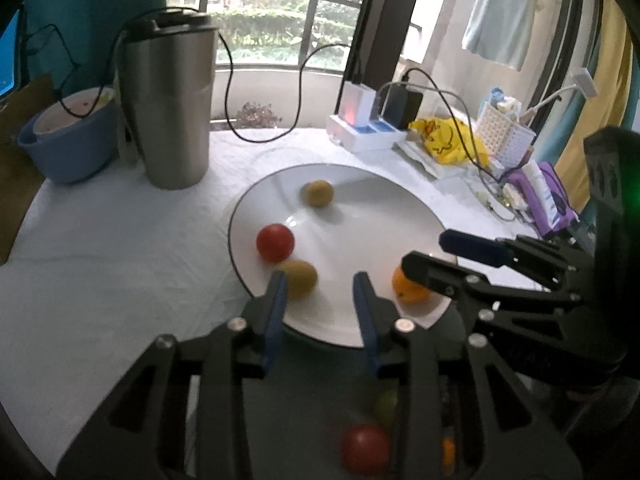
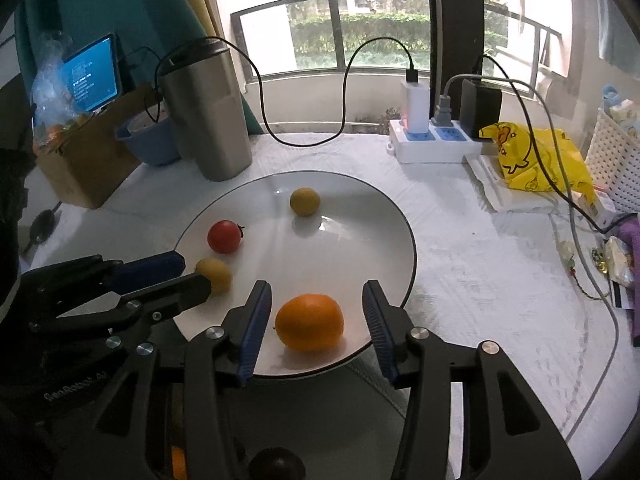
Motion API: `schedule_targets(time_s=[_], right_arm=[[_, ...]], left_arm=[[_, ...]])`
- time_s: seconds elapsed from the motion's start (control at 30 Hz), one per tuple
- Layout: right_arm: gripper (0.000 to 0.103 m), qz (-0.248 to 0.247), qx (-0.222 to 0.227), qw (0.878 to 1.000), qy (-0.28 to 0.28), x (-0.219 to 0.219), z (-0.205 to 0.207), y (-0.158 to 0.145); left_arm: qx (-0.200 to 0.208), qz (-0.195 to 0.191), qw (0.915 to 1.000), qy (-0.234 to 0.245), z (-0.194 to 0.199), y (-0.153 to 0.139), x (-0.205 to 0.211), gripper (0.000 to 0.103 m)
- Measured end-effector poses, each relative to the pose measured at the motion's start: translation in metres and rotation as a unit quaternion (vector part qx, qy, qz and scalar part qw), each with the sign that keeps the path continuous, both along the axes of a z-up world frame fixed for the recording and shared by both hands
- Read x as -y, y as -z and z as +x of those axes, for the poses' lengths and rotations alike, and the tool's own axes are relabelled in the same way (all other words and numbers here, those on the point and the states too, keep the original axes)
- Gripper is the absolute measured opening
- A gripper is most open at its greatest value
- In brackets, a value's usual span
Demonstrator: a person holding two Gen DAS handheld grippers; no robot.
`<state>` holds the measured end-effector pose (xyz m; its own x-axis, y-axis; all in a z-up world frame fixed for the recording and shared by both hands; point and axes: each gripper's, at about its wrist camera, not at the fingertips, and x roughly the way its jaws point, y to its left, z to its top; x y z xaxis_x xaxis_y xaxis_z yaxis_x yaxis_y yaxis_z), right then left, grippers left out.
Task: Organize fruits
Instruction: 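Release the orange into the white bowl while the left tool releases the yellow plum, then grasp the green plum with the right tool while the left tool grasps an orange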
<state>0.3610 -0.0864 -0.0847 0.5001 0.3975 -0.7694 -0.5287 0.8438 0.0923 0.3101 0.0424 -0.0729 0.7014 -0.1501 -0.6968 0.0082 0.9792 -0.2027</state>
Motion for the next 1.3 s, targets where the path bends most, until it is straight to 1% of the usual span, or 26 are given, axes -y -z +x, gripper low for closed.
schedule_targets(time_s=[0.07, 0.5, 0.87, 1.1, 1.3], right_arm=[[0.05, 0.001, 0.005, 1.0, 0.001, 0.001, -0.003, -0.004], [0.05, 0.001, 0.023, 1.0, 0.006, 0.012, -0.036, -0.024], [0.05, 0.004, 0.037, 0.999, 0.012, 0.025, -0.069, -0.037], [0.05, 0.0, 0.034, 0.999, 0.021, 0.04, -0.088, -0.034], [0.05, 0.0, 0.022, 0.999, 0.027, 0.053, -0.101, -0.024]], left_arm=[[0.005, -0.004, 1.0, -0.003, -0.005, -0.003, -0.001, 0.045], [0.023, -0.002, 0.9997, -0.009, -0.04, -0.02, 0.002, 0.045], [0.035, -0.001, 0.9994, -0.006, -0.07, -0.028, 0.011, 0.045], [0.034, -0.002, 0.9994, -0.001, -0.087, -0.025, 0.02, 0.045], [0.025, -0.004, 0.9997, 0.003, -0.1, -0.016, 0.031, 0.045]])
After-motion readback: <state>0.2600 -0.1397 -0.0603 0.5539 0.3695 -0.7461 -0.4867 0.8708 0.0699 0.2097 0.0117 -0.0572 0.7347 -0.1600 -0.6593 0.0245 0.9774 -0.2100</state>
